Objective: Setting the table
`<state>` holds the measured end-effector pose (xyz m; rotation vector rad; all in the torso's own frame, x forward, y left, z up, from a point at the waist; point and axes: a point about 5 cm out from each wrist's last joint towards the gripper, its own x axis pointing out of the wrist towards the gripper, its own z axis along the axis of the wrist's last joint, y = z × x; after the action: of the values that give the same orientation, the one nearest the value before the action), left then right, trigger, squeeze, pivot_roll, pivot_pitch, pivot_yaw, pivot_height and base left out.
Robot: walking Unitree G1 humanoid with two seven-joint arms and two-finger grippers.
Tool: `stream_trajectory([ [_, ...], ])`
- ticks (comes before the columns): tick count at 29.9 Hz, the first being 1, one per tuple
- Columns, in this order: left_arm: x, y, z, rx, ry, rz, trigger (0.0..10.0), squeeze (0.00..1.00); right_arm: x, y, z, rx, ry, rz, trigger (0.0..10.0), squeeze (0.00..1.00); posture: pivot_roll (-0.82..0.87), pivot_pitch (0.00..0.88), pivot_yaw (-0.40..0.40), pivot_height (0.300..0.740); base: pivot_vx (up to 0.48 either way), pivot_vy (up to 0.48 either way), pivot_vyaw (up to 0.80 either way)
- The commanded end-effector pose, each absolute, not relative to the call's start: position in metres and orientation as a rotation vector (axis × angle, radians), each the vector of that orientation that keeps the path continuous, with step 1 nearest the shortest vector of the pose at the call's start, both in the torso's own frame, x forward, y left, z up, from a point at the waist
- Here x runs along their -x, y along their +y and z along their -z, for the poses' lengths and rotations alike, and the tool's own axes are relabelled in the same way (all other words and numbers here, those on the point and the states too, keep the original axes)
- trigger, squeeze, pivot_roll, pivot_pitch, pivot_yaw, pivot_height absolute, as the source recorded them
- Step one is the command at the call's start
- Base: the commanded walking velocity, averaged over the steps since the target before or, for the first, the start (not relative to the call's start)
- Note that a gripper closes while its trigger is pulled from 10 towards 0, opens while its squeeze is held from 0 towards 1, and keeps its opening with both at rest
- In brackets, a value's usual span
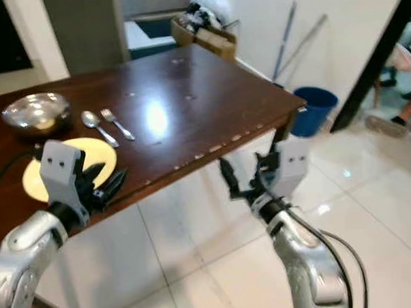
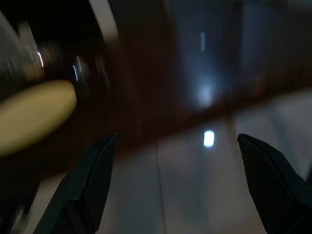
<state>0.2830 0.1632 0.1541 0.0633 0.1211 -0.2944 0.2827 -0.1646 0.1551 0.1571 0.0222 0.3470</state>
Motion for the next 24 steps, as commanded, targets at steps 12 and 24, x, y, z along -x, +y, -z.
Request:
stream_trajectory([
  [12,-0.233,0.198,-0.077,-0.144,0.397,0.182,10.0,0.0,-0.274,-0.145,-0.092,-0.155,0.226,-0.46,10.0,0.0,-0.02,0.0,0.06,0.74,0.0,0.0,-0.79],
  [24,-0.209,0.219,-0.023,-0.281,0.607,0.028,10.0,0.0,-0.276,-0.142,-0.077,-0.123,0.246,-0.474,10.0,0.0,-0.01,0.0,0.052,0.74,0.0,0.0,-0.79],
])
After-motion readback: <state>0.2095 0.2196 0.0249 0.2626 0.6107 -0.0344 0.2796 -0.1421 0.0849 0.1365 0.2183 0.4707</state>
